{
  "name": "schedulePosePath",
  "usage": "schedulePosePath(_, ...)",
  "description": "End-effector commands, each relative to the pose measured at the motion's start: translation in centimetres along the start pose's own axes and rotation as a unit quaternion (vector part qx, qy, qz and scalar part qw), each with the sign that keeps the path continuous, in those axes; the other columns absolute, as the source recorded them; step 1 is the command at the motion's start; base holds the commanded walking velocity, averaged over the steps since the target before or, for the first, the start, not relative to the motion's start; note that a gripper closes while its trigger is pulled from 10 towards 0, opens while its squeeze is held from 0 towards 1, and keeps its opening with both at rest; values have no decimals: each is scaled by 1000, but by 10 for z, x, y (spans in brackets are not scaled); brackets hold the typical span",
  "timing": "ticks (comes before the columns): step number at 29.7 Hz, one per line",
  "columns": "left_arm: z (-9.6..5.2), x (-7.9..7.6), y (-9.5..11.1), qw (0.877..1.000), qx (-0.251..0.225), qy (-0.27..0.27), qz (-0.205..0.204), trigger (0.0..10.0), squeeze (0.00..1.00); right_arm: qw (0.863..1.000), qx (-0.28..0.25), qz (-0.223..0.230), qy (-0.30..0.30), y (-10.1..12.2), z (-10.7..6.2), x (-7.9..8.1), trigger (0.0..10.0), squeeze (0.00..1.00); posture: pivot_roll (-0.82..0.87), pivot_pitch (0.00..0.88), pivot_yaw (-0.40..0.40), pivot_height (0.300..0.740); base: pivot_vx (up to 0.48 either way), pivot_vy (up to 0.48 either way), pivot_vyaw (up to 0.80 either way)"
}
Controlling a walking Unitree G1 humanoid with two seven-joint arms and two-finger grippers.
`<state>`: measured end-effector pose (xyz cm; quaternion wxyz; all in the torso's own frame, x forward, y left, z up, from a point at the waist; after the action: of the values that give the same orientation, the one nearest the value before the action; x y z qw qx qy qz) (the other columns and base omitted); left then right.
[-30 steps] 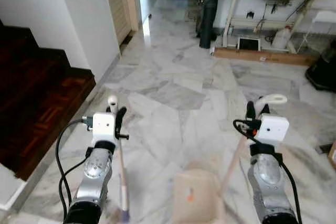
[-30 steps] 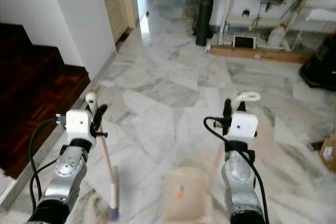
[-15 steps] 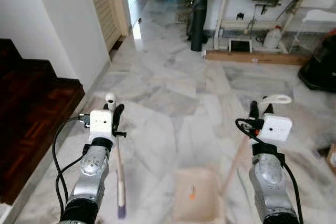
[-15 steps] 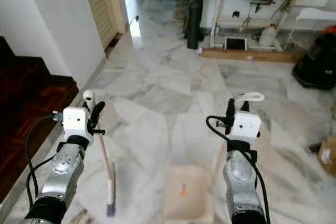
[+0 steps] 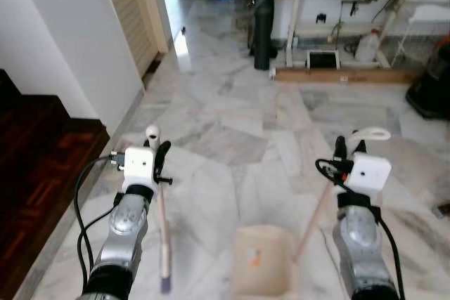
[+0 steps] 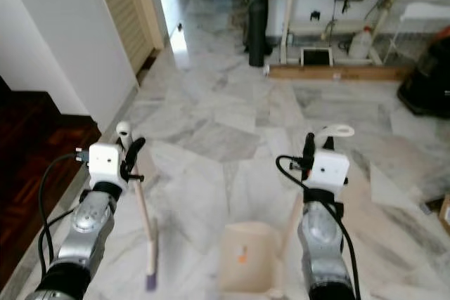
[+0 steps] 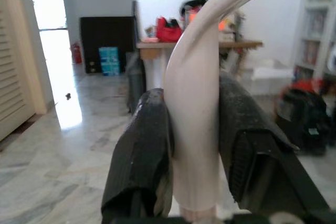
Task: Sweep floor
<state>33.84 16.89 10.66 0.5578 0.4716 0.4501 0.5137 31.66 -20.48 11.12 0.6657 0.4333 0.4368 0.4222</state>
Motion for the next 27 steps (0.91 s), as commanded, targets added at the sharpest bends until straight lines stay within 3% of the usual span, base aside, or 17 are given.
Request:
schedulePosePath(1, 4, 11, 11, 1000, -20, 7, 13, 10000, 0, 999, -27, 23, 6, 15, 6, 13, 10000, 0, -99, 0, 81, 740, 345, 0, 0)
schedulePosePath(27, -4, 7, 7, 1000, -23, 14, 8, 10000, 0, 999, -28, 19, 26, 13, 5, 11, 10000, 0, -80, 0, 36, 740, 346, 0, 0)
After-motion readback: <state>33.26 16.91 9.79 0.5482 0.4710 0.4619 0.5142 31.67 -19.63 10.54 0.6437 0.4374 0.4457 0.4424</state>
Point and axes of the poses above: a point about 5 cm out from each wrist's last joint towards the gripper, its own z axis pointing out of the wrist towards the gripper, its own y axis along the axis of the wrist's last joint, x = y × z, the point moved 2 cm from there along z, pointing out of the wrist towards the gripper, and after that the axes turned 8 degrees about -z, right-handed, at the moved point
